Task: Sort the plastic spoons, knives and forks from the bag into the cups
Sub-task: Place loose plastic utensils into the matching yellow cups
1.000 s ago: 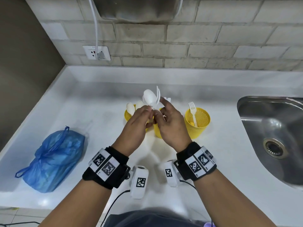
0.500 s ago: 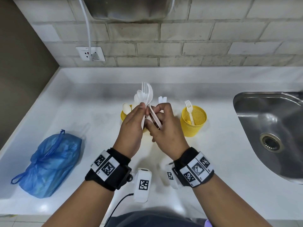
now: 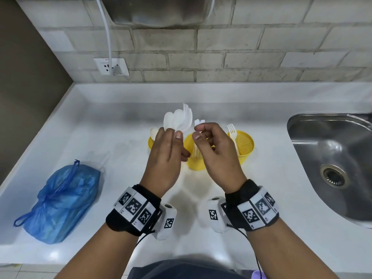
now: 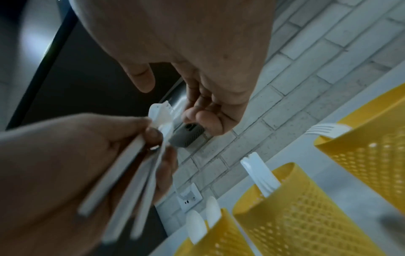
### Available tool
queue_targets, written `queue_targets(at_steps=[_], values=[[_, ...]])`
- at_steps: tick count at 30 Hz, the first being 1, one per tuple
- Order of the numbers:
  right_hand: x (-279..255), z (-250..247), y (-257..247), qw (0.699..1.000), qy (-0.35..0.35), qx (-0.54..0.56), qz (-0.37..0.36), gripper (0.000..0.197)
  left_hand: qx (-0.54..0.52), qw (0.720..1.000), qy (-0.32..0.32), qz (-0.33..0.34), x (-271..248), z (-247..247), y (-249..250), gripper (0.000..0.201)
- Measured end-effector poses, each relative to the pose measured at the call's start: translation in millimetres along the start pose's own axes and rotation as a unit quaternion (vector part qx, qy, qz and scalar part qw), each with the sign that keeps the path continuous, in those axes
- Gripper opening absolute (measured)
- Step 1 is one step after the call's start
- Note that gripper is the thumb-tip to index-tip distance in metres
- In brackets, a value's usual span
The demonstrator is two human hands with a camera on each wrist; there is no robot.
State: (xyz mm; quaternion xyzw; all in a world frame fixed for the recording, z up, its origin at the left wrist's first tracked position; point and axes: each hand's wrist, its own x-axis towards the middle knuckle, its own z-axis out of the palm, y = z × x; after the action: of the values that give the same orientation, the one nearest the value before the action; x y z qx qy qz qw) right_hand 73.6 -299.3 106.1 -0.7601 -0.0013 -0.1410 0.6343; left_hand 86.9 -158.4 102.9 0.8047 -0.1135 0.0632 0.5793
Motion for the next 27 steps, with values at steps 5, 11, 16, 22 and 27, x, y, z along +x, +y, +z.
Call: queue_targets(at_steps=[5, 11, 16, 22, 27], values=[[8, 1, -9, 0.998, -0.021, 0.002, 0.054, 0.027, 0.155, 0.983, -0.015, 0.098, -3, 10, -9, 0.024], [6, 9, -8, 0.997, -0.030, -0.035, 0.062, 0.032, 0.232, 0.966, -0.032, 0.109, -5, 14, -11, 0.024], [9, 8, -3, 0.997, -0.013, -0.010, 0.075, 0.032, 0.240, 0.964, -0.017, 0.114, -7, 14, -13, 0.032], [10, 5, -2, 0.993, -0.009, 0.054, 0.104, 0.024, 0.209, 0.972, -0.052, 0.090, -11, 12, -9, 0.027], [18, -13, -11, 0.957, 0.073, 0.236, 0.151, 0.014, 0.042, 0.998, -0.027, 0.028, -12, 5, -3, 0.008]])
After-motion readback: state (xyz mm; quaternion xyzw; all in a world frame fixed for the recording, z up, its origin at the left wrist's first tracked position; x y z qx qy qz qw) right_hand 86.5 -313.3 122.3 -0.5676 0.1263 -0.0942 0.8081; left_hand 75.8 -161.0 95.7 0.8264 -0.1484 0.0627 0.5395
